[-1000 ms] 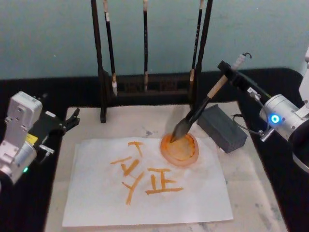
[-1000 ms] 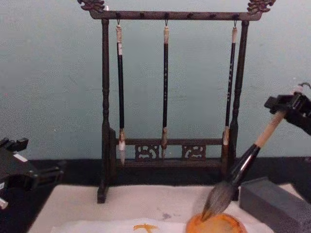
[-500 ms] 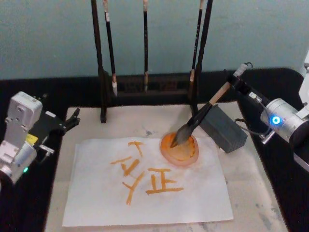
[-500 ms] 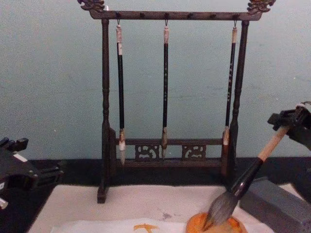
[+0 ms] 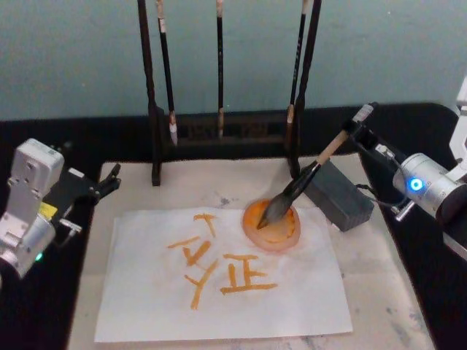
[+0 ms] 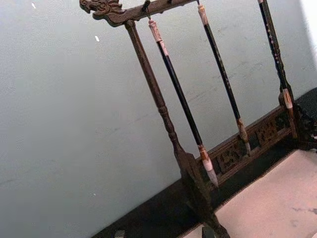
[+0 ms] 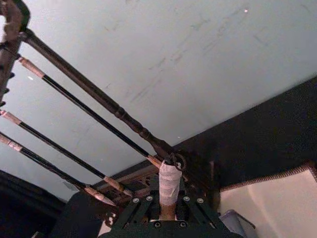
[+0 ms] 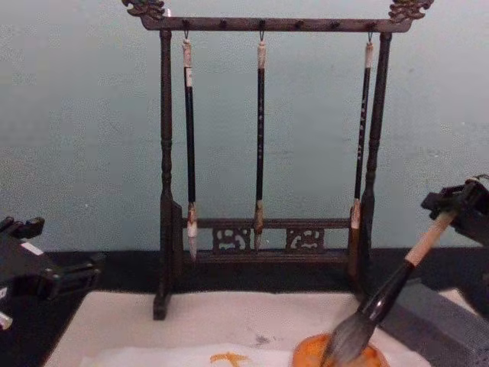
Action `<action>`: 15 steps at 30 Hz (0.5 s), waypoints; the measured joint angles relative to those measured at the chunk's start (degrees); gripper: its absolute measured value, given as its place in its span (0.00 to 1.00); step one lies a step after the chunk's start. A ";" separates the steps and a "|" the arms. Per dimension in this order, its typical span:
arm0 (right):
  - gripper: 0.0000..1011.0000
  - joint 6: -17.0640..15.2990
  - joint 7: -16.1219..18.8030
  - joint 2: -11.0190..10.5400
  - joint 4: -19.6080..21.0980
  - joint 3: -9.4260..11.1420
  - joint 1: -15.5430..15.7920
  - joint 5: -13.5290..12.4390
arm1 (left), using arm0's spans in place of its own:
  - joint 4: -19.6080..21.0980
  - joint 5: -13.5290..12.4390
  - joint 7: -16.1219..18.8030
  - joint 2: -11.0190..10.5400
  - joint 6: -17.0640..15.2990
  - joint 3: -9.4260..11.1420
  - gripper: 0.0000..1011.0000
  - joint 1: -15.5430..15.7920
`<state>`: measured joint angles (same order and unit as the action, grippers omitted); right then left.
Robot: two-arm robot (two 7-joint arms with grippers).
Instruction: Pick up the brush from the inkstone, write on the paper, then place the brush back to its original position.
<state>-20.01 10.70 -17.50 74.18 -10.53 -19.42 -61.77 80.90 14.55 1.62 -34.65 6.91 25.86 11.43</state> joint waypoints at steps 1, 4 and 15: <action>0.17 -0.06 -0.13 -0.02 -0.07 -0.03 0.00 -0.19 | 0.00 0.00 0.00 0.00 0.00 0.00 1.00 0.00; 0.17 -0.29 -0.56 -0.07 -0.65 -0.16 -0.24 -0.91 | 0.00 0.00 0.00 0.00 0.00 0.00 1.00 0.00; 0.17 -0.56 -1.18 -0.42 -2.76 -0.90 -1.36 -3.08 | 0.00 0.00 0.00 0.00 0.00 0.00 1.00 0.00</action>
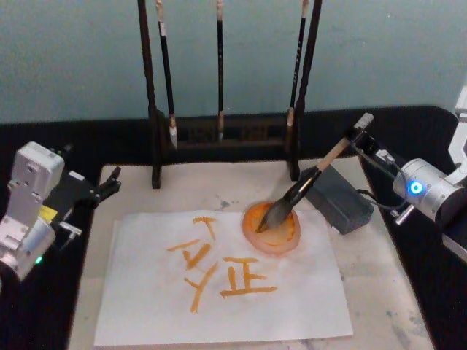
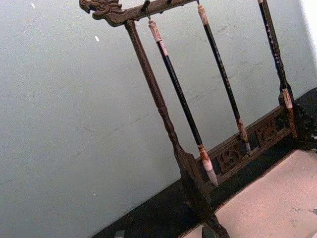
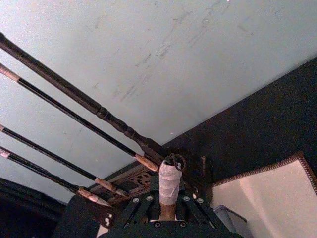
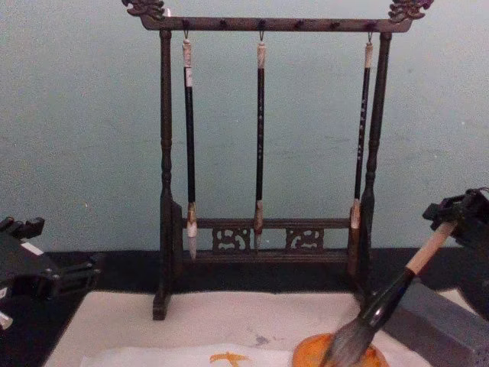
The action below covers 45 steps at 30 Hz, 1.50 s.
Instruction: Pick up the brush from the inkstone, write on the paper, then place the brush back to its original position.
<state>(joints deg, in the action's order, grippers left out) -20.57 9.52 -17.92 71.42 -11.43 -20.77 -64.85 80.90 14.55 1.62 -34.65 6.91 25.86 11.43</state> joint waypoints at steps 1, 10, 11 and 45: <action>0.17 -0.09 -0.12 -0.05 -0.08 -0.08 -0.04 -0.33 | 0.00 0.00 0.01 0.00 0.00 0.00 1.00 0.00; 0.17 -0.31 -0.95 -0.38 -0.80 -0.78 -0.42 -2.13 | 0.00 0.00 0.00 0.00 0.00 0.00 1.00 0.00; 0.17 -0.34 -1.03 -0.42 -0.89 -0.84 -0.48 -2.29 | 0.00 0.00 0.00 0.00 0.00 0.00 1.00 0.00; 0.71 -0.38 -1.30 -0.54 -1.12 -1.03 -0.61 -2.73 | 0.00 0.00 0.01 0.00 0.00 0.00 1.00 0.00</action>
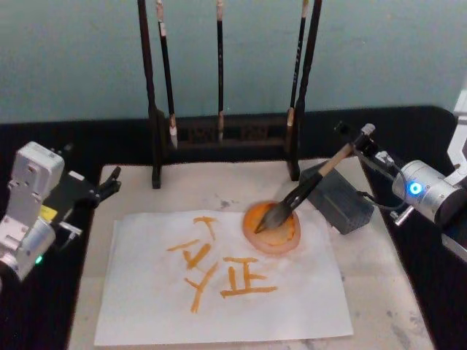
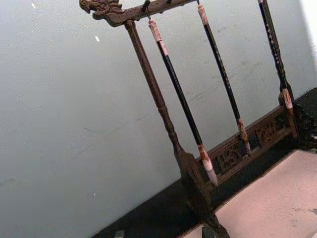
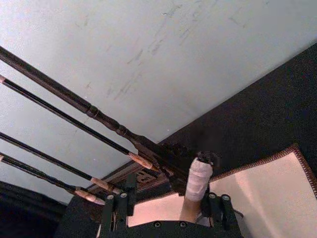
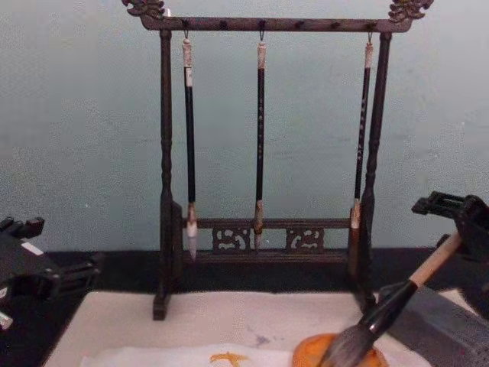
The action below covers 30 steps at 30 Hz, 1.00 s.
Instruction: Pick up the brush from the inkstone, write on the paper, then place the brush back to its original position.
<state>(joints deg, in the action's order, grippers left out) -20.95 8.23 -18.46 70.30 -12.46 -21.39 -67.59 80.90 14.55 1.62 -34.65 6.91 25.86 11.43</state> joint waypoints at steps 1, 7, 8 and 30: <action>0.74 0.01 0.00 0.00 0.00 0.00 0.00 0.01 | 0.00 0.00 0.00 0.00 0.00 0.00 1.00 0.00; 0.89 0.02 0.03 0.00 0.00 0.00 0.01 0.04 | 0.00 0.00 0.00 0.00 0.00 0.00 1.00 0.00; 0.93 0.02 0.04 0.00 0.00 0.00 0.00 0.05 | 0.00 0.00 0.00 0.00 0.00 0.00 1.00 0.00; 0.99 0.35 0.02 -0.17 -0.21 -0.42 -0.03 -0.10 | 0.00 0.00 0.00 0.00 0.00 0.00 1.00 0.00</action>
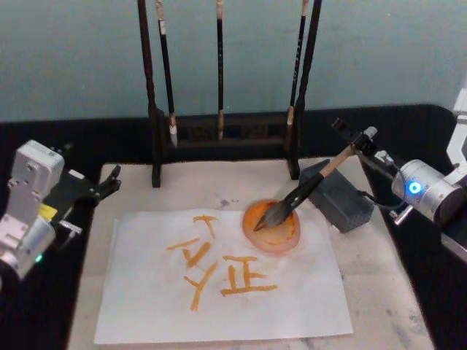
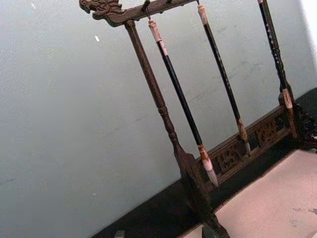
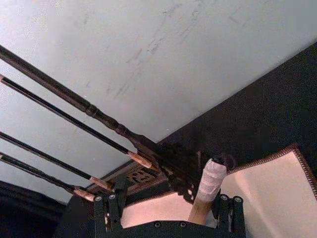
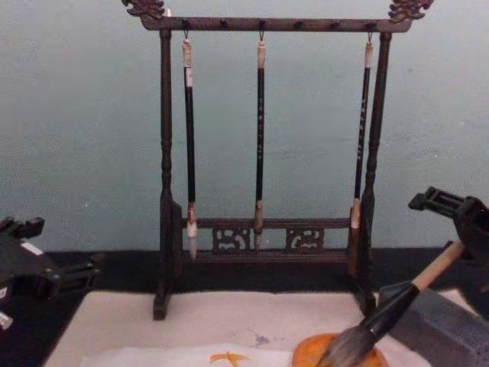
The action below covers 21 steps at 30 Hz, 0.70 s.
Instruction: Pick up the brush from the inkstone, write on the paper, then place the brush back to its original position.
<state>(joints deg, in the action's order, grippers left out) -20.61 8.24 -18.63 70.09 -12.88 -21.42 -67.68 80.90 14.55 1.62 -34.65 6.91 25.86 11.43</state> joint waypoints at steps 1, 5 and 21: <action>0.99 0.00 0.00 0.00 0.00 0.00 0.00 0.00 | 0.00 0.00 0.00 0.00 0.00 0.00 1.00 0.00; 0.99 0.75 -0.27 -0.22 -0.62 -0.56 -0.28 -0.58 | 0.00 0.00 0.00 0.00 0.00 0.00 1.00 0.00; 0.99 1.91 -1.74 -1.30 -3.08 -2.41 -1.14 -2.60 | 0.00 0.00 0.00 0.00 0.00 0.00 1.00 0.00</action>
<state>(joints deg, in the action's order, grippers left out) -18.70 6.50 -19.93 67.00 -15.29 -22.57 -70.29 80.90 14.55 1.62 -34.64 6.91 25.86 11.43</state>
